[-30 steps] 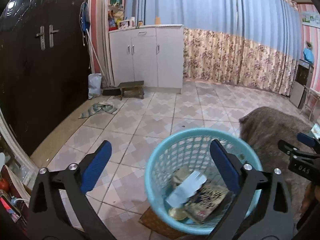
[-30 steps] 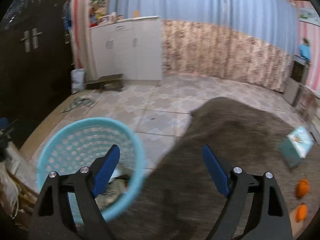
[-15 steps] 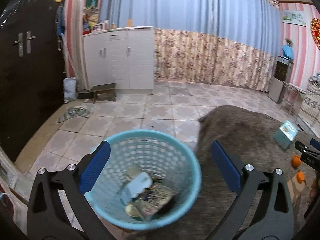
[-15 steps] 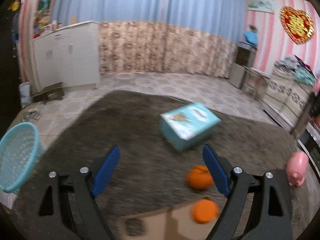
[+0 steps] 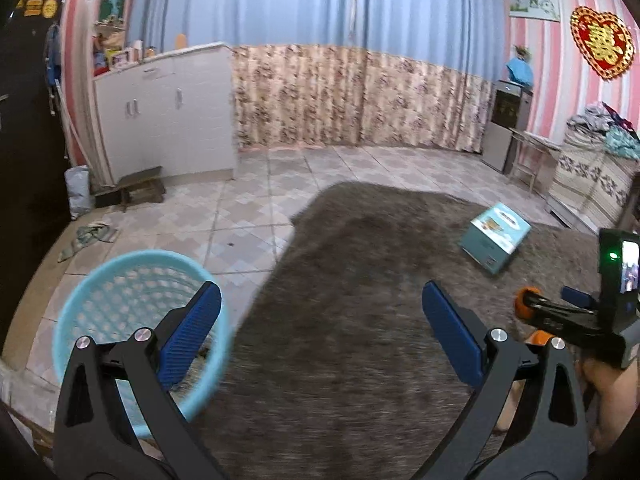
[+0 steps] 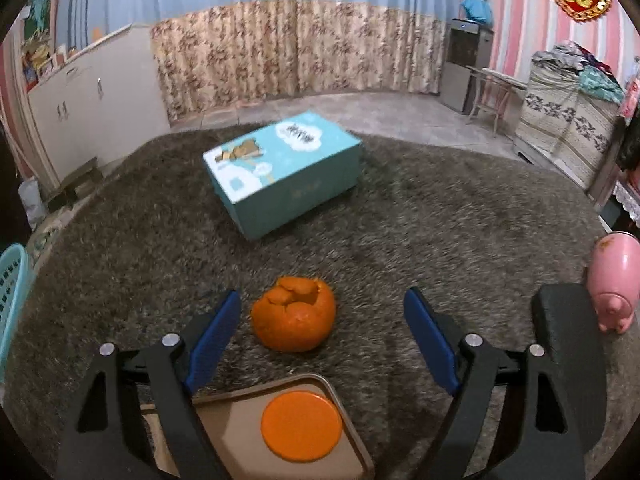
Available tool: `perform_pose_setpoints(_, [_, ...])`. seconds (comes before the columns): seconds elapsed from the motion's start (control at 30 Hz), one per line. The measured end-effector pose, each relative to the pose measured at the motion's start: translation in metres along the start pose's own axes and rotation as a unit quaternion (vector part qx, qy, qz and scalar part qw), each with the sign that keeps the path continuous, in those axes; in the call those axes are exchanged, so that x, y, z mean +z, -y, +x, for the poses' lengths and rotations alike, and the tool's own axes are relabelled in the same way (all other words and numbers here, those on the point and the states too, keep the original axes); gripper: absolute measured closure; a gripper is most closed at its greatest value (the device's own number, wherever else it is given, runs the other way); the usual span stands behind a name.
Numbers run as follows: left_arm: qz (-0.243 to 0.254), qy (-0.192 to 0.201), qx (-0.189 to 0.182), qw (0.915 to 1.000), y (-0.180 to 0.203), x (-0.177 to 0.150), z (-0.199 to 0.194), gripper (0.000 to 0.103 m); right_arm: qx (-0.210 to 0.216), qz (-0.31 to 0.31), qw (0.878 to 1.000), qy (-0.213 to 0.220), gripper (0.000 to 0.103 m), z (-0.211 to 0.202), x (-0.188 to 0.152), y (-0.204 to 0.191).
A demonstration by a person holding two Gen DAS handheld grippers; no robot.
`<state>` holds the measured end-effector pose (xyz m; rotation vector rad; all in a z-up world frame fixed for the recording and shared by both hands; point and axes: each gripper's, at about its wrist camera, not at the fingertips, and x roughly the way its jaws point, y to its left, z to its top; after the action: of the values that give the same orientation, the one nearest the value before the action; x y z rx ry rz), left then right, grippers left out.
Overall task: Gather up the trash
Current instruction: 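Return both tools to the items on the rug, then grasp the crumpled orange peel with the right tool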
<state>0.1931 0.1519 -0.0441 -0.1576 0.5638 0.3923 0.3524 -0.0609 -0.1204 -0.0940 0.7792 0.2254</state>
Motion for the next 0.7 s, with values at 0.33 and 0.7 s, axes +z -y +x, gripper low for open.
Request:
perform_pose_setpoints(0.33, [0.034, -0.03, -0.027, 0.9986, 0.062, -0.018, 0.021, 0.006, 0.067, -0.003, 0.998, -0.017, 0.075, 0.014, -0.004, -0.001])
perform_pose_setpoints(0.7, [0.068, -0.055, -0.055, 0.9946, 0.119, -0.031, 0.034, 0.006, 0.034, 0.063, 0.997, 0.041, 0.079, -0.028, 0.003, 0.077])
